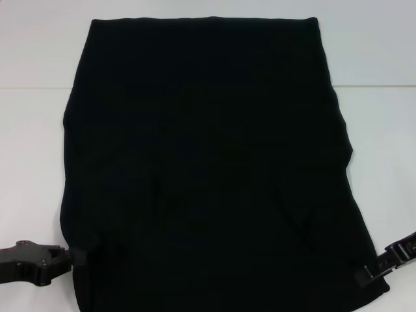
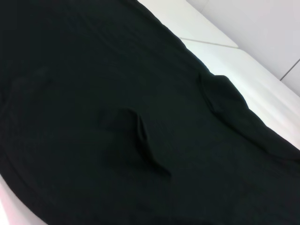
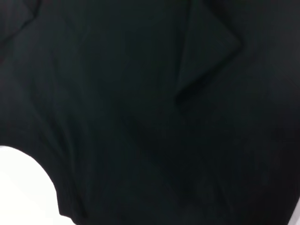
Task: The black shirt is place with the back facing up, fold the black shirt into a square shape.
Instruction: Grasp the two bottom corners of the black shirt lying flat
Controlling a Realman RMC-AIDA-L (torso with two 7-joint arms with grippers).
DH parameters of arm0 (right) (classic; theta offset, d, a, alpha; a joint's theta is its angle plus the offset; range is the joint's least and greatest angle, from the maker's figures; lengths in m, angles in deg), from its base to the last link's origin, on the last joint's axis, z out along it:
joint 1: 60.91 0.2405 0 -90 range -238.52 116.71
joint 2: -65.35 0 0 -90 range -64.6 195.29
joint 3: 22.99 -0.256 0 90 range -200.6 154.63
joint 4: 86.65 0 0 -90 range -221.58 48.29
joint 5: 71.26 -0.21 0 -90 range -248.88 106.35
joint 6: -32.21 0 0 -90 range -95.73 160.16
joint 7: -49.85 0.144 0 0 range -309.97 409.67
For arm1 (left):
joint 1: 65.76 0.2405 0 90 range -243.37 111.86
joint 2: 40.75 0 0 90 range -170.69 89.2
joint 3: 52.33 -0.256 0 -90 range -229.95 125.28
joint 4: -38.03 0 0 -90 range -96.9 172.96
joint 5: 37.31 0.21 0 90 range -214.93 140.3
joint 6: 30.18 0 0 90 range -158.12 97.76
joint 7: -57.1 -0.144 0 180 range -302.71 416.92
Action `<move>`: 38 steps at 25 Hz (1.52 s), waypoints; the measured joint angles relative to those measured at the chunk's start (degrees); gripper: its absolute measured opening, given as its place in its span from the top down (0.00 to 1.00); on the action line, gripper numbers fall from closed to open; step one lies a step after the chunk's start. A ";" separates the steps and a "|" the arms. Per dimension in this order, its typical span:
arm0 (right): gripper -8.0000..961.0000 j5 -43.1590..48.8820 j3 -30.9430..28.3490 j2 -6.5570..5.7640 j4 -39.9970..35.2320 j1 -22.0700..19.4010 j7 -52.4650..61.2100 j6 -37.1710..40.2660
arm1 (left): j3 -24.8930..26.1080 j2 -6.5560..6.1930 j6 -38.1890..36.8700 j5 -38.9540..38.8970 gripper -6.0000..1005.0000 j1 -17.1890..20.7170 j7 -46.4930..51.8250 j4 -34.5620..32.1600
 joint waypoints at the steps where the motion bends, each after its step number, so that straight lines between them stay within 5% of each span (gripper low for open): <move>1: 0.32 0.00 0.00 0.03 -0.01 0.14 0.01 0.00 | 0.00 0.00 0.03 -0.02 0.95 0.00 0.00 0.00; 10: 0.35 -0.02 0.50 0.50 -0.04 0.73 0.14 0.40 | -0.01 0.00 0.60 -0.06 0.95 0.00 0.00 0.21; 24: 0.38 -0.06 0.46 -0.66 -0.44 -0.31 0.28 0.31 | -0.01 -0.09 0.64 -0.06 0.95 0.00 0.00 0.70; 38: 0.41 0.70 1.35 0.71 -0.39 0.62 0.36 1.63 | -0.01 -0.09 0.64 -0.15 0.95 0.00 0.00 0.70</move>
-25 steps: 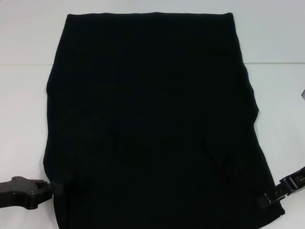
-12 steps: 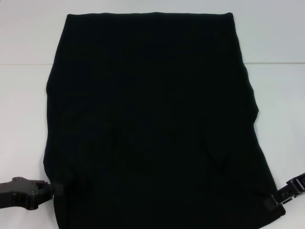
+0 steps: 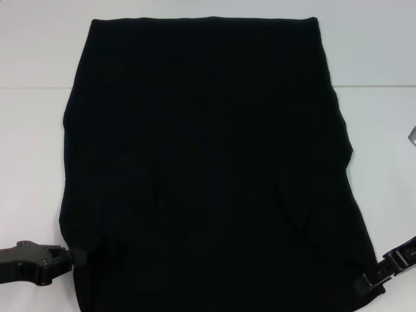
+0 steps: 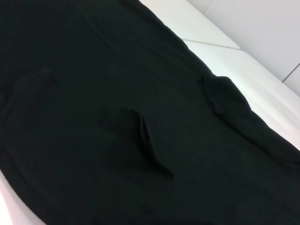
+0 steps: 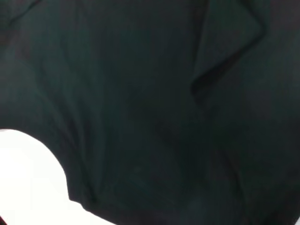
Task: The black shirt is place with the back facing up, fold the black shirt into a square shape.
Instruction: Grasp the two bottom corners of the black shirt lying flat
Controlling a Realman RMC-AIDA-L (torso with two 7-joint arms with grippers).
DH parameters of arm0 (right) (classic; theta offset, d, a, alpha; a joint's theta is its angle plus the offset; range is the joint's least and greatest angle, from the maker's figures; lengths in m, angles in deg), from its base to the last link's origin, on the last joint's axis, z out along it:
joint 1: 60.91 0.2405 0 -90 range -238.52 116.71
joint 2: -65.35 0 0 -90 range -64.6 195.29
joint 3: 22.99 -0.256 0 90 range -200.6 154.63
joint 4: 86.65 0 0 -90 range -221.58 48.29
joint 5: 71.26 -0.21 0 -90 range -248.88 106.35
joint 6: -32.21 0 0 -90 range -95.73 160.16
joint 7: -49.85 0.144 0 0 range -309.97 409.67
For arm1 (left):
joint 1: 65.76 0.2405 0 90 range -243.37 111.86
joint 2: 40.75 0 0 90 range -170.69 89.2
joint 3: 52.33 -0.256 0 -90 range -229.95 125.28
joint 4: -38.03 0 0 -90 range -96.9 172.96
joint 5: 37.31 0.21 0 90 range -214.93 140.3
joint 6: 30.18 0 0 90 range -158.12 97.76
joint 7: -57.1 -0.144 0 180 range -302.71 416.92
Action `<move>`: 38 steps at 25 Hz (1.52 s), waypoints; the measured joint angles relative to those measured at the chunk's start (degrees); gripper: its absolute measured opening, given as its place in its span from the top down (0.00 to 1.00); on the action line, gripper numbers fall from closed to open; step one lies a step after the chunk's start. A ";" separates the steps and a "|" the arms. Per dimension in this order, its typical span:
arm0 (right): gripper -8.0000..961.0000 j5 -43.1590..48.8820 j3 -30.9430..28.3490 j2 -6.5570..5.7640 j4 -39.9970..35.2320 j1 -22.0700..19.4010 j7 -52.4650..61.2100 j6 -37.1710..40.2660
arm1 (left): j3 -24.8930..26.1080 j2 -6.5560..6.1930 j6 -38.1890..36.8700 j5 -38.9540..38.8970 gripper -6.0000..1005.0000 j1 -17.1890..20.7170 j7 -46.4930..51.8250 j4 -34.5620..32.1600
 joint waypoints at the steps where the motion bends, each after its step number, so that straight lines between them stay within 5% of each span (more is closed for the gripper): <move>1: 0.41 0.00 0.02 0.10 -0.09 0.13 0.00 0.19 | 0.00 0.00 0.00 0.00 0.95 0.00 0.00 0.00; 11: 0.44 -0.01 0.68 1.47 -0.30 0.86 0.65 0.54 | 0.00 0.00 0.04 0.01 0.95 0.00 0.00 0.00; 21: 0.46 -0.01 2.06 1.56 -0.33 1.44 1.28 0.11 | 0.09 0.00 0.09 0.01 0.95 0.00 0.00 0.00; 32: 0.71 -0.01 2.47 1.59 -0.14 1.07 1.94 -1.38 | 0.09 0.00 0.15 0.01 0.95 0.00 -0.49 0.02; 38: 0.93 -0.38 1.75 1.78 -0.38 -0.26 0.97 -2.42 | 0.69 0.05 0.01 -0.04 0.95 0.00 -0.37 0.11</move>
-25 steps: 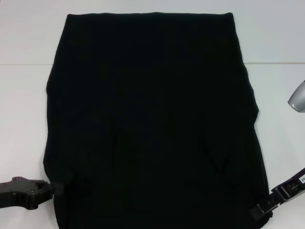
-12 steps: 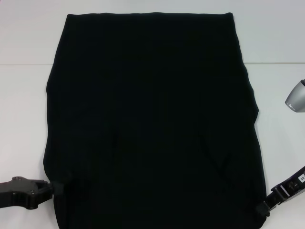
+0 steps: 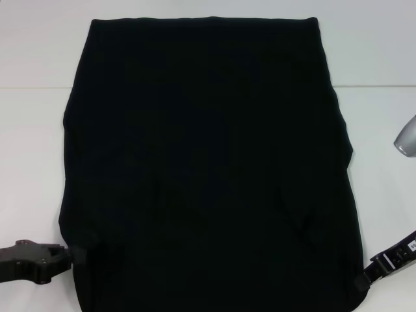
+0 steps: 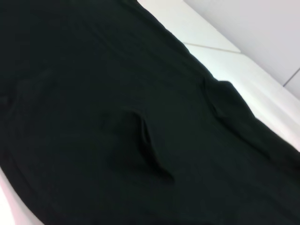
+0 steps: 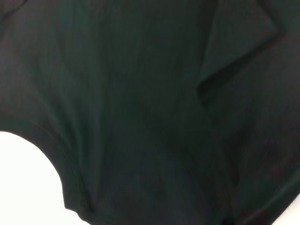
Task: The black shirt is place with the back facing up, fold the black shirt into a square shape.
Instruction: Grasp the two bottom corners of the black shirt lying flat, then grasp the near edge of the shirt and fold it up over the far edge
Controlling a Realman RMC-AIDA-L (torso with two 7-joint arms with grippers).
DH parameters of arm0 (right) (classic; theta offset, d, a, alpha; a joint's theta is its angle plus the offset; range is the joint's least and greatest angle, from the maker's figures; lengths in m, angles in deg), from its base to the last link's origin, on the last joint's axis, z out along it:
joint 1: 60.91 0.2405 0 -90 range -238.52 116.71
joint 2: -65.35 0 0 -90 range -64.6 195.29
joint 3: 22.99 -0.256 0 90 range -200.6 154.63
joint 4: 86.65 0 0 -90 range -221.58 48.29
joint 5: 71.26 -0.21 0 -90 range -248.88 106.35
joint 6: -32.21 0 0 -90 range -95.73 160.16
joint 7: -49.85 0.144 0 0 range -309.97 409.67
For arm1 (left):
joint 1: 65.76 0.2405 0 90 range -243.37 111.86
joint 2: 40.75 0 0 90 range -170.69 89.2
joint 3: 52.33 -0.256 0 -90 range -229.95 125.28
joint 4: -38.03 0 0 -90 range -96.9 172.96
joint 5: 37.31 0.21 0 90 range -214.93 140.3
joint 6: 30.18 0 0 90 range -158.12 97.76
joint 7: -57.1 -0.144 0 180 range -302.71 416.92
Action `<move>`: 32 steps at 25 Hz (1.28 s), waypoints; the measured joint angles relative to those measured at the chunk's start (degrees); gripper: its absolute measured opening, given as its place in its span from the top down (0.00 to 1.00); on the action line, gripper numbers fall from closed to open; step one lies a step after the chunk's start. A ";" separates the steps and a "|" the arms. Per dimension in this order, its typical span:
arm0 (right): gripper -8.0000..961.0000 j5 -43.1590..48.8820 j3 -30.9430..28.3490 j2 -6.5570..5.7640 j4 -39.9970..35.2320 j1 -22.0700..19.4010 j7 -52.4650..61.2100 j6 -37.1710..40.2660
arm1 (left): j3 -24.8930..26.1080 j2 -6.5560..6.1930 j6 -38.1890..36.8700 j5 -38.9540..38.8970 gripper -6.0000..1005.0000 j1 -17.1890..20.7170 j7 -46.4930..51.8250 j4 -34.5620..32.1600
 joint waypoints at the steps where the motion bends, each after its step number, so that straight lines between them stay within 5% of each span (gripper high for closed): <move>1: 0.93 -0.17 -0.91 0.00 -0.09 -0.42 -0.71 -0.39 | 0.30 -0.02 -0.13 -0.01 0.95 0.00 0.21 0.02; 10: 0.93 -2.21 -12.02 -0.03 -0.20 -5.10 -12.32 -1.24 | 10.00 -0.84 -4.51 -0.05 0.95 0.63 3.13 0.65; 20: 0.93 -10.05 -16.49 -0.69 -0.24 -13.39 -22.79 1.35 | 18.78 -0.91 -8.81 -0.02 0.95 4.04 2.91 0.87; 32: 0.93 -10.85 -21.96 -1.53 -0.65 -19.22 -30.05 5.96 | 21.80 -0.19 -11.94 0.10 0.95 8.58 2.74 0.70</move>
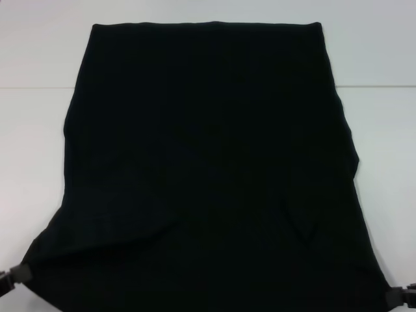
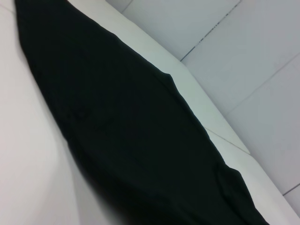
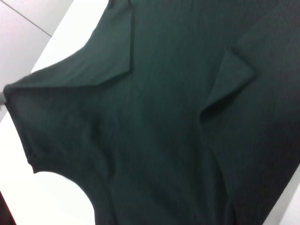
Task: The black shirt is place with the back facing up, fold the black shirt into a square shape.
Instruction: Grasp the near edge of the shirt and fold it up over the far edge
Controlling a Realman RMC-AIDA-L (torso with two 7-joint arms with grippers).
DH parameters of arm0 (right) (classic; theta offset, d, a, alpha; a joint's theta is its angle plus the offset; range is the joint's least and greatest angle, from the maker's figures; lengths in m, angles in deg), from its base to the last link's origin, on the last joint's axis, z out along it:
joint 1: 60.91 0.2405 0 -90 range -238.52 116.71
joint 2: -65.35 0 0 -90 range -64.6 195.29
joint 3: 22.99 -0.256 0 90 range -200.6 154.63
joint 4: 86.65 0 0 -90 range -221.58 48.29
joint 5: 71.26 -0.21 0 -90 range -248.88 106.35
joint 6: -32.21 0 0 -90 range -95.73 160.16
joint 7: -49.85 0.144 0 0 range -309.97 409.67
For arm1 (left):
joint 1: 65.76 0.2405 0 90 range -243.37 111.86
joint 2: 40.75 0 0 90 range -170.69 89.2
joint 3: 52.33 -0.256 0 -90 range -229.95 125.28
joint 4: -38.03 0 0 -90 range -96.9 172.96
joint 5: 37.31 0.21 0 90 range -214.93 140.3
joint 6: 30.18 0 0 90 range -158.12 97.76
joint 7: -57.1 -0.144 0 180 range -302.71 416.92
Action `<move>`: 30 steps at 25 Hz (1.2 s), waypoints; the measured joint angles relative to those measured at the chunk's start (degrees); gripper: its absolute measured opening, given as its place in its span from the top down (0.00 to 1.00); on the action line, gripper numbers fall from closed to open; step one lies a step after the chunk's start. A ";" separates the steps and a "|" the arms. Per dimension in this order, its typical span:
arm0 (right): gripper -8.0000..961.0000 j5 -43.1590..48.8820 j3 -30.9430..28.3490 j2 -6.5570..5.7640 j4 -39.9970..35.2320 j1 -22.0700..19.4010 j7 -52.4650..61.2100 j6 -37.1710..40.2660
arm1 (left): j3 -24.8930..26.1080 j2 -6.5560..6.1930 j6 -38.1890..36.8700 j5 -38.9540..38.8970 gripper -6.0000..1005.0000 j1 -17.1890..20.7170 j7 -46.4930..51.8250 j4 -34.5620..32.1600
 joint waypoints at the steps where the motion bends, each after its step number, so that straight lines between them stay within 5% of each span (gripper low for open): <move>1: 0.93 0.00 -0.60 -0.10 0.00 -0.44 -0.37 0.27 | 0.05 0.13 -0.12 0.00 0.95 0.53 0.00 -0.06; 10: 0.93 0.05 -3.51 -0.80 0.51 -3.59 -3.42 1.66 | 0.08 0.70 -2.82 0.49 0.95 2.34 -0.52 -0.28; 18: 0.93 -0.01 -4.96 -0.60 0.34 -2.03 -3.50 1.77 | 1.03 0.38 -2.72 -0.08 0.95 0.28 -0.03 0.53; 25: 0.93 -1.26 -9.28 -0.25 0.54 4.16 -2.94 -0.20 | 4.19 -2.13 -0.16 -0.86 0.95 -8.29 2.16 5.08; 30: 0.93 -4.16 -9.45 -0.01 2.18 9.89 -0.24 -8.51 | 4.37 -5.17 10.01 -2.58 0.95 -16.68 3.55 12.95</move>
